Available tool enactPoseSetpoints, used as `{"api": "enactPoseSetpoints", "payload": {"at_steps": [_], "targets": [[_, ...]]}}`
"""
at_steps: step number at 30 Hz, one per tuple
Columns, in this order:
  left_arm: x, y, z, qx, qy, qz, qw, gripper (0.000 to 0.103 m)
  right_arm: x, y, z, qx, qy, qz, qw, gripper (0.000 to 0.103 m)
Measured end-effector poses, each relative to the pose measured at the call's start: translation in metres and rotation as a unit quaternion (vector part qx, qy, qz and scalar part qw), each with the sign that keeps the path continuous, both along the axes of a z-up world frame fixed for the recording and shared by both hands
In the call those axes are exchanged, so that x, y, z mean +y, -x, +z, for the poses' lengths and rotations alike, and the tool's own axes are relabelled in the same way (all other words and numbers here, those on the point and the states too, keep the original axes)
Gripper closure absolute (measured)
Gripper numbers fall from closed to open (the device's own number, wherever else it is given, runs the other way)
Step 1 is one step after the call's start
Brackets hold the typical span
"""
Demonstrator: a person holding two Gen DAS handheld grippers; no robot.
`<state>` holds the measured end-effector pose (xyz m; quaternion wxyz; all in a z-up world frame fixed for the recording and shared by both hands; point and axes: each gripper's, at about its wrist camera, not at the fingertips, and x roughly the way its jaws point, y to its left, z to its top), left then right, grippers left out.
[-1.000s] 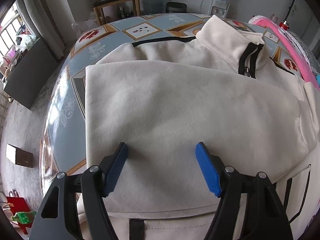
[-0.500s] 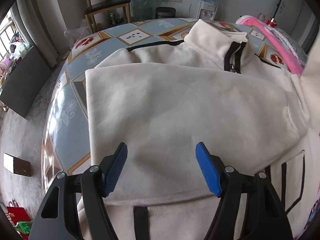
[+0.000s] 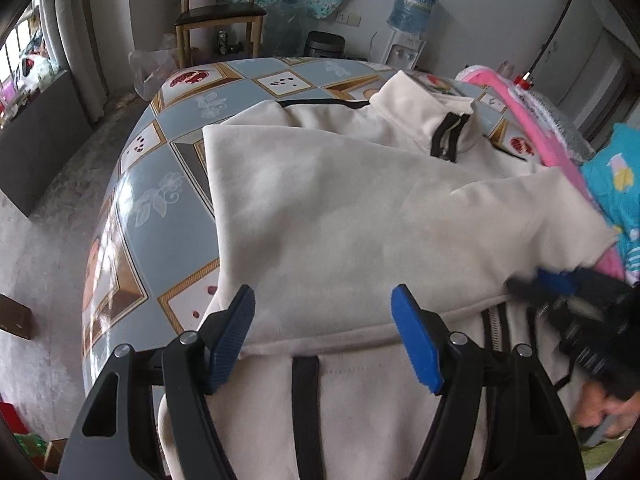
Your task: Fold large clothes
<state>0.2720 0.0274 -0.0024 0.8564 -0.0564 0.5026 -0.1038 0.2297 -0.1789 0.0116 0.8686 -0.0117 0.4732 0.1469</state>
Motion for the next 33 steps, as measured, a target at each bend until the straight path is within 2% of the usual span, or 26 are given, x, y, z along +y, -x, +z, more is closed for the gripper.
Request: {"api": "enactPoseSetpoints", "payload": {"at_steps": [2, 4, 6, 8, 11, 13, 16, 19, 23, 25, 27, 30, 33], "targets": [[0.002, 0.002, 0.004, -0.002, 0.019, -0.004, 0.9998, 0.036, -0.001, 0.012, 0.000, -0.003, -0.010, 0.018, 1.000, 0.065], [0.002, 0.002, 0.008, 0.000, 0.045, -0.010, 0.9990, 0.036, -0.011, 0.018, 0.006, -0.004, -0.042, 0.020, 0.999, 0.057], [0.000, 0.000, 0.010, 0.007, 0.073, -0.015, 0.9972, 0.036, -0.032, 0.029, 0.011, -0.002, -0.093, 0.007, 0.996, 0.056], [-0.004, -0.003, 0.010, 0.018, 0.103, -0.020, 0.9943, 0.037, -0.059, 0.043, 0.016, 0.003, -0.160, -0.014, 0.987, 0.056], [-0.018, -0.010, 0.007, 0.038, 0.138, -0.033, 0.9891, 0.039, -0.090, 0.058, 0.015, 0.004, -0.216, -0.051, 0.975, 0.056], [-0.033, -0.017, 0.000, 0.064, 0.160, -0.043, 0.9841, 0.041, -0.102, 0.066, 0.009, 0.004, -0.212, -0.072, 0.975, 0.056], [-0.050, -0.029, -0.015, 0.106, 0.177, -0.044, 0.9774, 0.046, -0.109, 0.073, -0.001, 0.010, -0.173, -0.094, 0.980, 0.056], [-0.064, -0.036, -0.026, 0.116, 0.155, -0.037, 0.9804, 0.056, -0.114, 0.080, -0.010, 0.014, -0.147, -0.107, 0.983, 0.056], [-0.072, -0.040, -0.032, 0.111, 0.136, -0.024, 0.9842, 0.066, -0.122, 0.089, -0.018, 0.006, -0.145, -0.123, 0.982, 0.056], [-0.075, -0.040, -0.032, 0.103, 0.112, -0.023, 0.9881, 0.077, -0.124, 0.091, -0.022, 0.006, -0.146, -0.127, 0.981, 0.056], [-0.080, -0.040, -0.032, 0.095, 0.083, -0.025, 0.9917, 0.095, -0.127, 0.094, -0.028, 0.009, -0.147, -0.128, 0.981, 0.056], [-0.086, -0.038, -0.021, 0.070, 0.062, -0.047, 0.9945, 0.098, -0.128, 0.092, -0.035, 0.014, -0.141, -0.130, 0.981, 0.057], [-0.088, -0.034, 0.006, 0.025, 0.049, -0.065, 0.9964, 0.099, -0.130, 0.091, -0.035, 0.011, -0.135, -0.130, 0.982, 0.058]]}}
